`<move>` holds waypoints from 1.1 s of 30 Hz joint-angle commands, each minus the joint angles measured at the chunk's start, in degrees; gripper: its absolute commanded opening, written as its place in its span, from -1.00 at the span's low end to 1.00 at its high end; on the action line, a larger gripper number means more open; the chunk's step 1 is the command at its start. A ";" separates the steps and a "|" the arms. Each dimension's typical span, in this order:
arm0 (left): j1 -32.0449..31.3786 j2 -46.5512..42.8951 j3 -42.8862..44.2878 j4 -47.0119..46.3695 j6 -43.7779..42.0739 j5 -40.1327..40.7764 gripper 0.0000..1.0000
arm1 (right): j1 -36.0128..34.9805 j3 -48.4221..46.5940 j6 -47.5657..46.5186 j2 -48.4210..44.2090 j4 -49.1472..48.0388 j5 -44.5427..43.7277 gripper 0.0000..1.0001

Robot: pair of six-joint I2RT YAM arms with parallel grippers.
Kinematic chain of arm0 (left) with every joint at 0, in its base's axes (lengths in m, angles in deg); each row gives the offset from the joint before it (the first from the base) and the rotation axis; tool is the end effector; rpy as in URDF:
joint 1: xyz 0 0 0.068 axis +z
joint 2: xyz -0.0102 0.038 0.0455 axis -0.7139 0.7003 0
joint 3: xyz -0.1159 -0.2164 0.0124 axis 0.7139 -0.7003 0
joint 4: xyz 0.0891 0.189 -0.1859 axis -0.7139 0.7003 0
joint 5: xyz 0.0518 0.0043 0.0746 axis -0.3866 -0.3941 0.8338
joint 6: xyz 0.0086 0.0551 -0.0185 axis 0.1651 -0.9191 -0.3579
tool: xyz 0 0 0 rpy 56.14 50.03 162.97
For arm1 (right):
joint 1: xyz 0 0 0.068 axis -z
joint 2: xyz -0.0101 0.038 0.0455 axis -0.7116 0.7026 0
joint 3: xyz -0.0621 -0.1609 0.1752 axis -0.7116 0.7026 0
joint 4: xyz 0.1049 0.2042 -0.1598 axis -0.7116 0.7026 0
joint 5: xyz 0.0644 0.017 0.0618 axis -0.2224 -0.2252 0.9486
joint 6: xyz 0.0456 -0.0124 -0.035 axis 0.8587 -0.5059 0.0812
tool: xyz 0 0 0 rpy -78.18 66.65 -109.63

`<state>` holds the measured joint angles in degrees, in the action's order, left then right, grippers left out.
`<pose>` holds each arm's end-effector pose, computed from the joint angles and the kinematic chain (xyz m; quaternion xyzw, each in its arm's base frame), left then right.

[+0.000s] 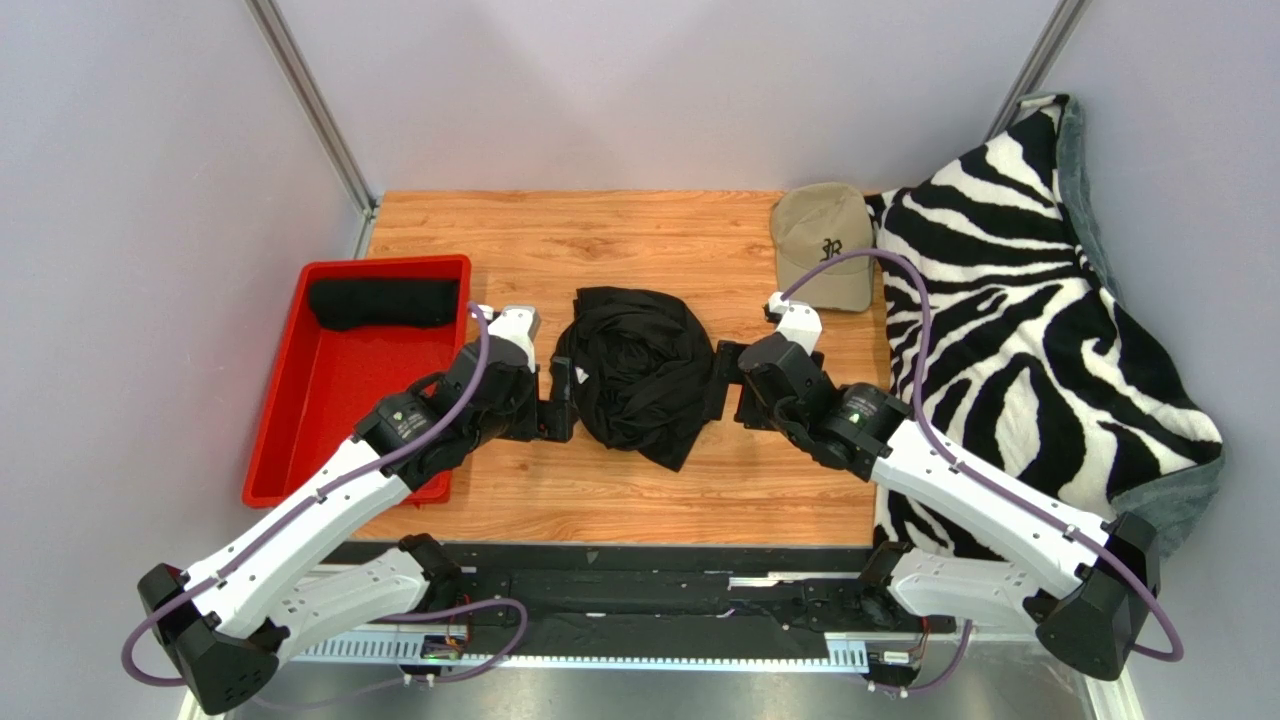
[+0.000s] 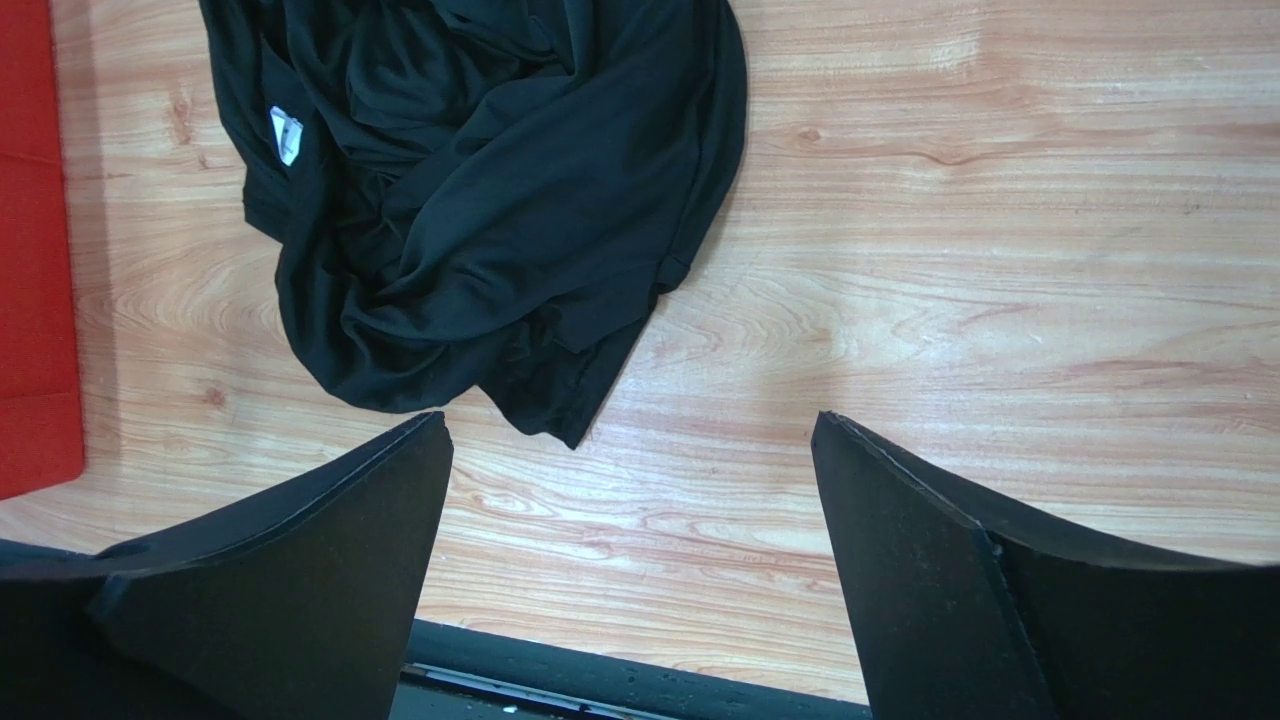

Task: Roll the t-shirts
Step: Flatten out the T-shirt at the center of the board.

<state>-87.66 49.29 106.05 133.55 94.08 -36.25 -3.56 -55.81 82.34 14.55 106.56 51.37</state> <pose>0.1722 -0.1426 0.2842 0.0306 0.9125 -0.1538 0.3779 0.1825 0.1833 0.2647 0.0171 0.9130 0.1207 0.3893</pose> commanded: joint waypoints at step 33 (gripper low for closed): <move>-0.44 24.84 -2.64 -22.33 10.66 -3.94 0.63 | 2.08 -8.71 -1.92 23.73 -11.15 1.88 0.68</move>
<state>-88.29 69.79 99.64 116.50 102.28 -44.53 -1.57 -60.22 81.40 35.55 100.07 53.01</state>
